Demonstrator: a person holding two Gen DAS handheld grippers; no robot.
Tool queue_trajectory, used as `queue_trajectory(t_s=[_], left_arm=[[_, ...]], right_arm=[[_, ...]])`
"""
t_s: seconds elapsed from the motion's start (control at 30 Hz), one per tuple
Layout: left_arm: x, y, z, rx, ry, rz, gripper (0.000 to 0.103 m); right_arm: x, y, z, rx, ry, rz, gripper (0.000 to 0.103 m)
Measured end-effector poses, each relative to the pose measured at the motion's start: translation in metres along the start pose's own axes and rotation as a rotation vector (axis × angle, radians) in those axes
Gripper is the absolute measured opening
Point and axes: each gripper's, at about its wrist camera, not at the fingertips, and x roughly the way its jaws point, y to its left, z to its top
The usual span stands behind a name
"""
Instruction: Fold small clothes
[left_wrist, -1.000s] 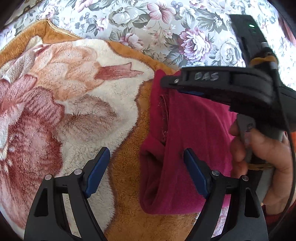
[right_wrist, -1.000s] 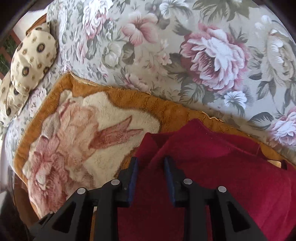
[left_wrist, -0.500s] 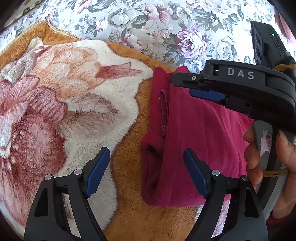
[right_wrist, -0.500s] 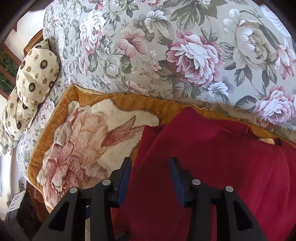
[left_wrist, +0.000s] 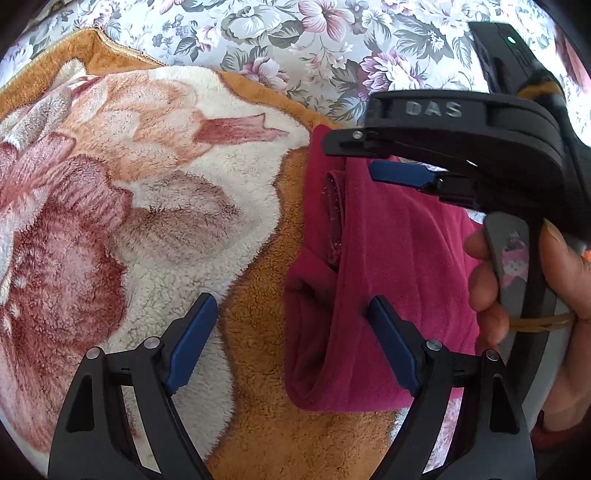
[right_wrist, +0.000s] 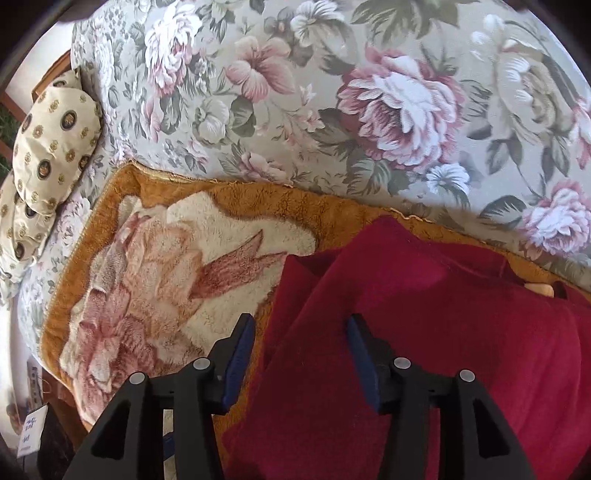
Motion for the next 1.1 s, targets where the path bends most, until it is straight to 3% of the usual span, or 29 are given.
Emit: queue_trajectory(t_s=[0.13,0.3,0.4,0.47,0.5,0.53,0.57,0.6,0.63,0.7,0.83,0.97,1.1], left_arm=[[0.005,-0.004,0.001,0.006,-0.008,-0.012,0.096],[0.01,-0.01,0.002,0.035,-0.004,0.0,0.099],[0.008,-0.005,0.003,0.01,-0.013,-0.03,0.099],[0.006,-0.002,0.003,-0.011,-0.023,-0.064,0.094],[0.005,-0.002,0.003,-0.016,-0.024,-0.09,0.078],[0.006,-0.003,0.004,-0.022,-0.007,-0.133,0.046],[0.01,-0.003,0.003,-0.035,0.025,-0.181,0.038],[0.012,-0.005,0.002,-0.047,0.046,-0.215,0.037],[0.01,-0.008,0.001,-0.03,0.034,-0.205,0.036],[0.003,-0.021,-0.001,0.039,0.004,-0.182,0.032],[-0.029,-0.056,-0.005,0.092,-0.034,-0.327,0.032],[-0.048,-0.112,-0.011,0.227,-0.039,-0.384,0.032],[-0.035,-0.183,-0.02,0.332,0.023,-0.451,0.032]], right_arm=[[0.011,0.01,0.005,-0.036,0.022,-0.013,0.07],[0.032,0.029,0.007,-0.162,0.067,-0.161,0.071],[0.043,0.03,0.006,-0.206,0.082,-0.266,0.071],[0.041,0.023,0.002,-0.2,0.051,-0.254,0.064],[0.039,0.024,0.0,-0.215,0.04,-0.254,0.057],[0.033,0.023,-0.003,-0.227,0.019,-0.243,0.047],[0.026,0.02,-0.007,-0.225,-0.003,-0.219,0.04],[0.015,0.015,-0.01,-0.206,-0.027,-0.159,0.025],[0.006,0.009,-0.013,-0.181,-0.041,-0.123,0.02],[-0.025,-0.012,-0.02,-0.098,-0.107,-0.022,0.016],[-0.092,-0.049,-0.038,-0.005,-0.219,0.08,0.013],[-0.155,-0.09,-0.06,0.036,-0.302,0.102,0.013],[-0.194,-0.139,-0.085,0.097,-0.355,0.043,0.012]])
